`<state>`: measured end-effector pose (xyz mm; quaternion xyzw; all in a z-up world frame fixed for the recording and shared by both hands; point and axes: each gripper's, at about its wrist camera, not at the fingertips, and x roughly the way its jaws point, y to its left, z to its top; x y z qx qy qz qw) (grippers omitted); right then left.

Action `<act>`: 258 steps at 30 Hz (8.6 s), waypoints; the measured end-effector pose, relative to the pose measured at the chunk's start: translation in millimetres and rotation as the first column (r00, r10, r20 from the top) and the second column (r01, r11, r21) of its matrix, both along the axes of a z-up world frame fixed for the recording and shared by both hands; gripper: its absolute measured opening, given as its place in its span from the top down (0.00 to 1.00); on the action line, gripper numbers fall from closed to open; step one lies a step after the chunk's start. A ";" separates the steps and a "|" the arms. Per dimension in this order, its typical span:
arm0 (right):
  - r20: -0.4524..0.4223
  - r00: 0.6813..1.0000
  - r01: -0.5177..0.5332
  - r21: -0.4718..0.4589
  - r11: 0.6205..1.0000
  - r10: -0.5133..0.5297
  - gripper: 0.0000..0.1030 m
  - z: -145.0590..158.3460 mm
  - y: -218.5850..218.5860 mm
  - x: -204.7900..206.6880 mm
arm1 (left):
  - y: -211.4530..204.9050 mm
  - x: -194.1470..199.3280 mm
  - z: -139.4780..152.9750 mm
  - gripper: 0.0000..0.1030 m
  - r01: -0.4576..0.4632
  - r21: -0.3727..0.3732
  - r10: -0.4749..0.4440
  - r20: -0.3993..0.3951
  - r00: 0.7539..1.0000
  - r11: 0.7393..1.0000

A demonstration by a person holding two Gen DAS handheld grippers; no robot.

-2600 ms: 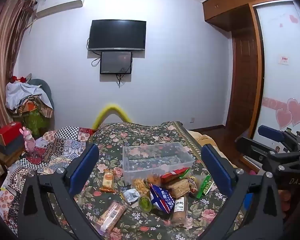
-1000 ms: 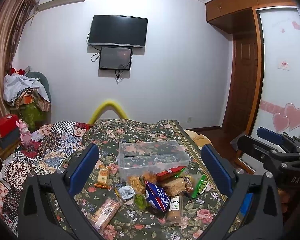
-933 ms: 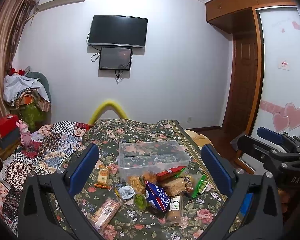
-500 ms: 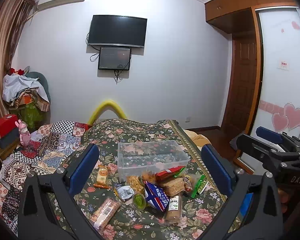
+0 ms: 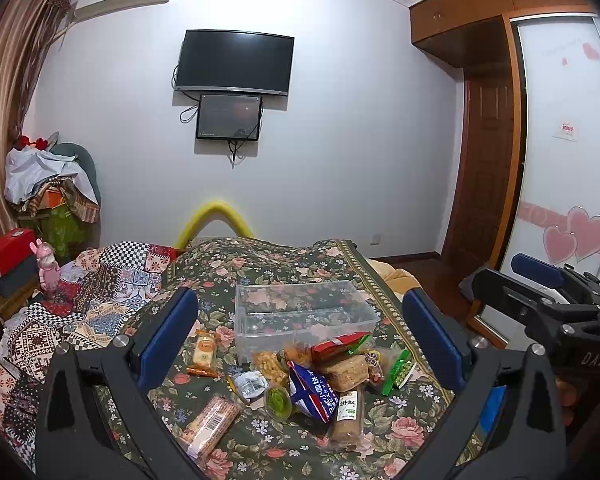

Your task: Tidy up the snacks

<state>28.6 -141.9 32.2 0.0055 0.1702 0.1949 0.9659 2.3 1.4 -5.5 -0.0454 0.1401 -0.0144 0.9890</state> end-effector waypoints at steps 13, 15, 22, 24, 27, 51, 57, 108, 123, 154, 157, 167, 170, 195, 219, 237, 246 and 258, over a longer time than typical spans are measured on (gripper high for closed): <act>-0.066 0.998 0.002 0.000 1.000 -0.002 0.00 -12.6 0.1 17.5 | 7.7 11.2 -13.1 0.01 0.007 0.010 -0.007 -0.049 0.999 1.000; -0.083 0.997 0.002 -0.010 1.000 -0.003 0.00 -17.9 0.1 20.4 | 13.0 16.7 -19.3 0.05 -0.006 0.015 0.007 -0.075 0.997 1.000; -0.191 0.982 -0.014 -0.040 0.999 0.006 0.11 -44.3 -0.6 37.4 | 41.3 36.4 -50.3 0.22 -0.047 0.069 0.060 -0.190 0.980 0.996; -0.238 0.971 -0.022 -0.044 0.999 0.011 0.15 -54.7 -2.5 44.5 | 53.9 44.9 -62.1 0.27 -0.047 0.076 0.064 -0.239 0.969 0.996; -0.308 0.951 -0.028 -0.058 0.998 0.009 0.21 -71.2 -3.4 54.5 | 68.0 54.2 -78.5 0.31 -0.034 0.074 0.054 -0.292 0.955 0.997; -0.655 0.756 -0.105 -0.105 0.989 0.011 0.33 -178.9 30.2 103.7 | 110.3 110.4 -234.1 0.44 0.042 -0.024 -0.047 -0.670 0.741 0.999; -0.692 0.721 -0.119 -0.072 0.990 0.036 0.35 -189.3 34.0 112.0 | 106.6 115.7 -240.7 0.46 0.030 -0.007 -0.027 -0.655 0.755 1.000; -0.555 0.832 -0.103 -0.156 0.982 -0.001 0.67 -140.1 -24.9 60.8 | 56.9 80.1 -109.3 0.56 0.034 -0.044 -0.050 -0.435 0.899 0.998; -0.349 0.937 -0.053 -0.119 0.992 0.008 0.67 -71.8 -14.7 97.8 | 49.9 134.4 -73.7 0.56 0.055 -0.055 -0.071 -0.370 0.926 0.997; -0.480 0.877 -0.092 -0.158 0.983 0.005 0.67 -118.8 30.6 263.6 | 47.0 338.5 -157.0 0.56 0.096 -0.020 -0.090 -0.583 0.808 0.995; -0.519 0.854 -0.109 -0.182 0.977 -0.001 0.67 -132.5 33.7 274.9 | 44.6 347.2 -167.2 0.56 0.110 -0.019 -0.099 -0.605 0.790 0.994; -0.578 0.816 -0.143 -0.186 0.972 0.009 0.66 -148.4 32.2 279.6 | 43.5 350.1 -178.6 0.54 0.103 -0.016 -0.090 -0.630 0.772 0.995; -0.568 0.823 -0.131 -0.165 0.978 0.014 0.60 -140.7 28.3 280.5 | 45.7 344.9 -170.3 0.48 0.098 -0.015 -0.086 -0.617 0.782 0.995; -0.487 0.873 -0.046 -0.156 0.987 -0.037 0.40 -112.6 -27.2 191.0 | 160.9 247.2 -177.1 0.38 -0.082 -0.013 0.054 -0.656 0.753 0.997; -0.634 0.773 -0.091 -0.094 0.991 0.010 0.23 -178.1 -19.1 182.4 | 142.3 275.6 -245.0 0.67 -0.050 0.052 0.072 -0.688 0.722 0.997; -0.655 0.750 -0.149 -0.037 0.988 0.089 0.52 -185.2 -4.6 189.5 | 132.0 206.2 -189.5 0.67 -0.022 0.006 0.021 -0.613 0.790 1.000; -0.606 0.795 -0.125 -0.115 0.985 0.030 0.62 -174.7 -5.1 170.2 | 106.9 187.6 -150.0 0.67 0.031 -0.006 -0.029 -0.552 0.833 1.000; -0.465 0.885 -0.032 -0.134 0.990 -0.034 0.62 -111.9 -37.0 160.9 | 75.4 187.0 -104.3 0.67 0.084 -0.011 -0.079 -0.464 0.883 0.996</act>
